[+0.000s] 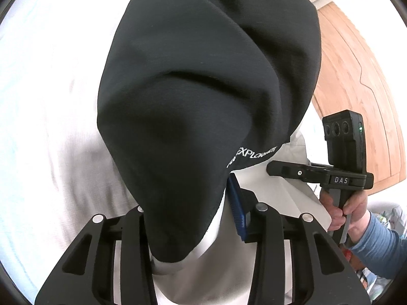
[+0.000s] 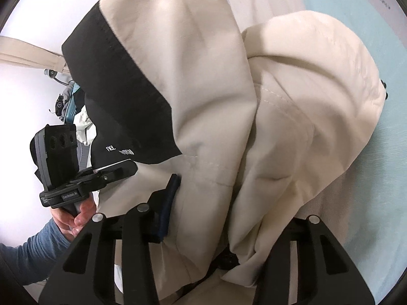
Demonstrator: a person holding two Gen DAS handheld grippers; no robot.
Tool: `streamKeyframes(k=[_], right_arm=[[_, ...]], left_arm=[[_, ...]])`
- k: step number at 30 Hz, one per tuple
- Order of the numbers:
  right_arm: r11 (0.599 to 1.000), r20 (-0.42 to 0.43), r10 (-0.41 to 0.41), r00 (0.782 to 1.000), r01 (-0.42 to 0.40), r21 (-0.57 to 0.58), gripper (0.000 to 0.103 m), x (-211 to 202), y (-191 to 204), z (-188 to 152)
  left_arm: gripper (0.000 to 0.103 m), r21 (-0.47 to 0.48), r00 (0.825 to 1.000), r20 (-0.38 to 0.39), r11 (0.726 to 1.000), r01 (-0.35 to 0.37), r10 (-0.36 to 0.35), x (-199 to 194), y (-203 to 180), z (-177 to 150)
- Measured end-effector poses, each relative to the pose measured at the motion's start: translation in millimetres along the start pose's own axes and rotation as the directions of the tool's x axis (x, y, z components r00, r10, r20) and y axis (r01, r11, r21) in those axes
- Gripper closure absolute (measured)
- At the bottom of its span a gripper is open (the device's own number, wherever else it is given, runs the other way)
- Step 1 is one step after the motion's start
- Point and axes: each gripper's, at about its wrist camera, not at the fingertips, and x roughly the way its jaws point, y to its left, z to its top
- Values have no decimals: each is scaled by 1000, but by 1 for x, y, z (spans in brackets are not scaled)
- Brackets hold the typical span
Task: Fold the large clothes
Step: 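Carry the jacket bundle with both tools toward the clothes pile by the suitcases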
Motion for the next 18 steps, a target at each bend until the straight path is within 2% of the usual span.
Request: streamKeyframes(k=[9,18], right_arm=[[999,75,18,997,-15,-46,62,-35,20,-14],[993,131,28,991,-13,-116,62,-80,55,-18]], left_arm=[[67,54,999,49,998,-25,22,-31,-20,-3],[68,93,992,118,994,-65,54,-89,-42,-5]])
